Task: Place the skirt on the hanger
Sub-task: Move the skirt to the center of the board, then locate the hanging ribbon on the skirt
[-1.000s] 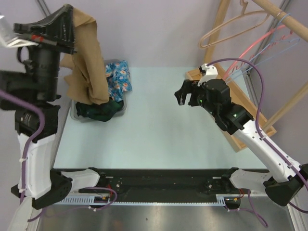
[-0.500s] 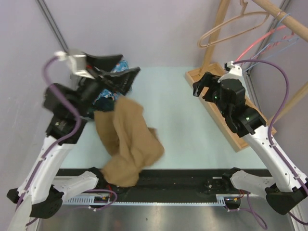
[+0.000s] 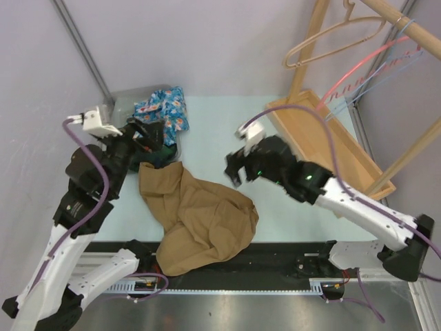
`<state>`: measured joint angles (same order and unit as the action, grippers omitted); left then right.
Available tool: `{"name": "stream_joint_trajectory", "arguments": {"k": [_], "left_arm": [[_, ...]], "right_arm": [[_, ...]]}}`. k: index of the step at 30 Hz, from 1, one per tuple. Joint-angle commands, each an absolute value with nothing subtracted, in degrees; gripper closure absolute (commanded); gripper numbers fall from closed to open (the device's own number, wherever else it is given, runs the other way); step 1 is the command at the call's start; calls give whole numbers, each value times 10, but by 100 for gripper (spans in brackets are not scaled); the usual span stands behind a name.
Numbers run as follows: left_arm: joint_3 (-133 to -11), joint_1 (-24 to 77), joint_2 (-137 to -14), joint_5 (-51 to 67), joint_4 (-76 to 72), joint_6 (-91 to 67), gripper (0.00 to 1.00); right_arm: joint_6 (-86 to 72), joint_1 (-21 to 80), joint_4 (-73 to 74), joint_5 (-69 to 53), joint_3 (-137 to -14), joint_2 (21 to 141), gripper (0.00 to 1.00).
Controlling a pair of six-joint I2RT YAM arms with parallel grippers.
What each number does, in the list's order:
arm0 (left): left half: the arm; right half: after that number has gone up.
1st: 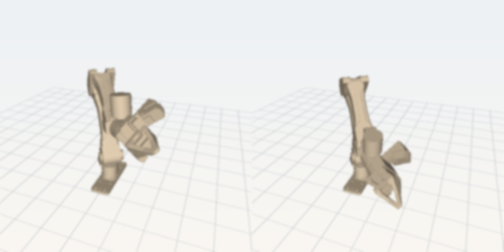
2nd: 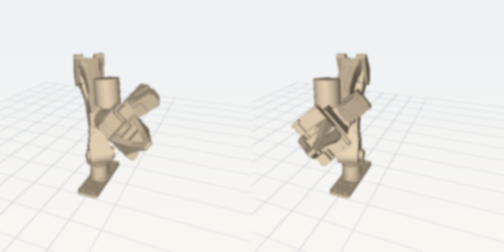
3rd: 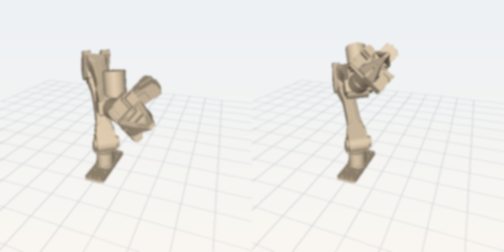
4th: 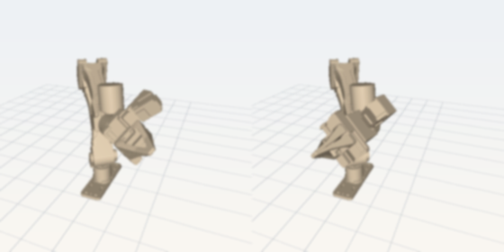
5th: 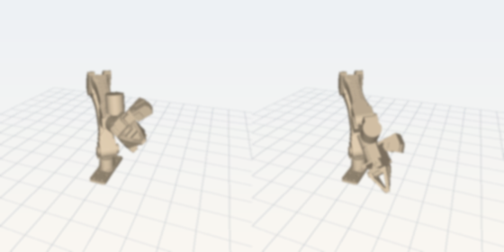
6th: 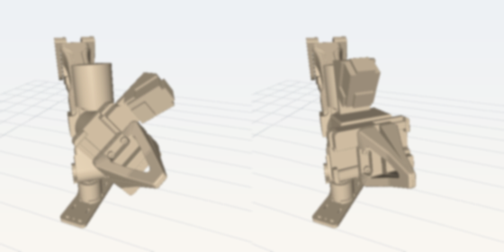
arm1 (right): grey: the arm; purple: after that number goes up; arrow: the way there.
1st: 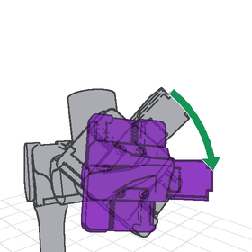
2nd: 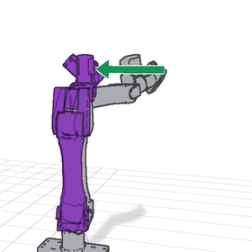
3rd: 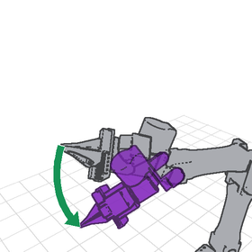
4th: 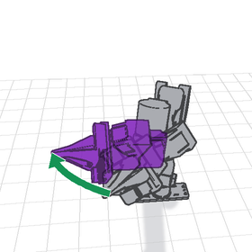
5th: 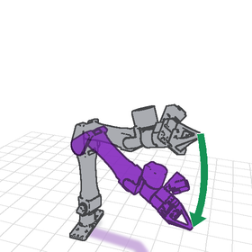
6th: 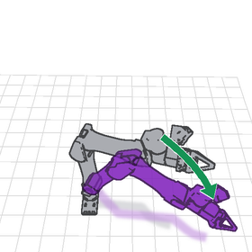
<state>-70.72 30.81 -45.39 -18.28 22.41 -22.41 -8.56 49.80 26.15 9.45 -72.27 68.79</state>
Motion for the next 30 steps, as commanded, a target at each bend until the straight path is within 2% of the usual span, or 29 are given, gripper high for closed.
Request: {"name": "stream_joint_trajectory", "arguments": {"k": [1,5,10,12,16,22,26,27,29,30], "left_arm": [[-736,309,-451,-330,317,-276,2],[-747,309,-453,-382,387,-312,4],[-735,309,-444,-387,388,-306,5],[-741,309,-442,-393,402,-311,5],[-754,308,-431,-383,438,-324,5],[-748,308,-405,-360,477,-326,6],[-724,309,-371,-345,475,-329,6],[-722,309,-367,-340,475,-330,6],[-718,308,-360,-336,477,-329,7],[-719,308,-358,-334,478,-325,6]], "right_arm": [[-4,627,239,53,-658,724,9],[20,705,194,5,-633,762,9],[67,798,171,47,-660,842,14],[70,821,184,37,-686,886,19],[69,866,156,-10,-689,912,20],[33,911,122,24,-716,990,22],[10,909,126,67,-735,1037,35],[6,904,129,84,-737,1047,49],[3,889,135,105,-737,1049,66],[-12,882,137,132,-737,1043,88]]}}
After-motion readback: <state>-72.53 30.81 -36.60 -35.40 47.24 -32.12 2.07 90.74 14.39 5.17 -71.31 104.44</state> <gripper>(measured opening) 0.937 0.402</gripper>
